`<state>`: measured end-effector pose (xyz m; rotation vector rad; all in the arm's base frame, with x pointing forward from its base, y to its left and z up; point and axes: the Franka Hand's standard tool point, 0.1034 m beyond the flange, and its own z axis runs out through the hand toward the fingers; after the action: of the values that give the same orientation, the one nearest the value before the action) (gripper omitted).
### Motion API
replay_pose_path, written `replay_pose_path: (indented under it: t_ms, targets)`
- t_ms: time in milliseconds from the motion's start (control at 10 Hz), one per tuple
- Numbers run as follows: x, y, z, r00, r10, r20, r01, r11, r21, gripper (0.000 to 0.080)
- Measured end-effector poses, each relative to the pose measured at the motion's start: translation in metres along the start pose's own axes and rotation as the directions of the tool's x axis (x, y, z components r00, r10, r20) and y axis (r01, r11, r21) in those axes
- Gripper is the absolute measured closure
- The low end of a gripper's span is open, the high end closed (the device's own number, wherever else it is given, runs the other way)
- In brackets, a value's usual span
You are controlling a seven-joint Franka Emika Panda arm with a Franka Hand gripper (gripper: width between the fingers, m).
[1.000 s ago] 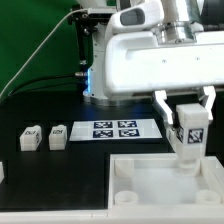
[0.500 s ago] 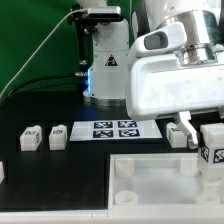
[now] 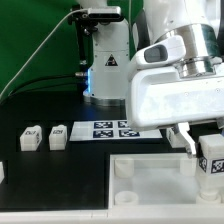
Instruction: Assemble one leg
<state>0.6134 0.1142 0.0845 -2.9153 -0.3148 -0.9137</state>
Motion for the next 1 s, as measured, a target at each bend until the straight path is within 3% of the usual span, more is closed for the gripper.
replay_pose_path:
  t_ms: [200,800,900,1000]
  targets:
    - [-0.0077,0.0006,0.0065,1.000,0.001,-0.002,-0.001,1.000,-0.002,0.0507]
    - [-0.0107,0.0010,0.0081,1.000,-0.004,0.018,0.004,1.000,0.001,0.0507]
    - [-0.0112,0.0009,0.0083,1.000,-0.004,0.020,0.004,1.000,0.001,0.0316]
    - [-0.0115,0.0010,0.0084,1.000,-0.004,0.021,0.004,1.000,0.001,0.0204]
